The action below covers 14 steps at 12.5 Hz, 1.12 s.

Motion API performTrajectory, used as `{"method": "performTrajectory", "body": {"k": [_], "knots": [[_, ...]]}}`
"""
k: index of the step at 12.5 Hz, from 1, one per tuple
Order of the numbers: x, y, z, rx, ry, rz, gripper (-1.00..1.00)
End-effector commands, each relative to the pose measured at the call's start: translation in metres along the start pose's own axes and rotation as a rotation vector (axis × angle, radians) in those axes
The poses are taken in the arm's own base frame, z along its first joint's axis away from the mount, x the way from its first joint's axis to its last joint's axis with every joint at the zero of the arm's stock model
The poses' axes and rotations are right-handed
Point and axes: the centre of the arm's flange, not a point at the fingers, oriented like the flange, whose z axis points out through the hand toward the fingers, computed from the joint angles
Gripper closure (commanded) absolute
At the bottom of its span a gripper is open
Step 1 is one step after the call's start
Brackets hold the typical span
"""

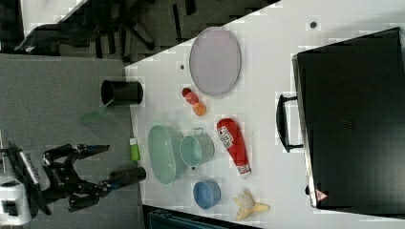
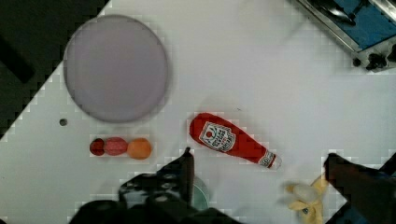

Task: Flap open oven.

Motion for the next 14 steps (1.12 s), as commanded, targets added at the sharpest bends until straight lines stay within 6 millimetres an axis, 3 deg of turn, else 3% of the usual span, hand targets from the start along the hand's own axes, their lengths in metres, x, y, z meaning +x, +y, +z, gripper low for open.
{"method": "performTrajectory", "body": {"k": [1,5,6,10,14], "knots": [[0.018,-0.006,0.053,-0.092,-0.065,0.068,-0.40],[0.020,-0.001,0.062,-0.105,-0.079,0.063,0.55],[0.023,0.002,0.064,-0.105,-0.083,0.043,0.65],[0.051,0.022,0.071,-0.054,-0.077,-0.278,0.65],[0.095,0.055,0.095,-0.044,-0.088,-0.639,0.65]]}}
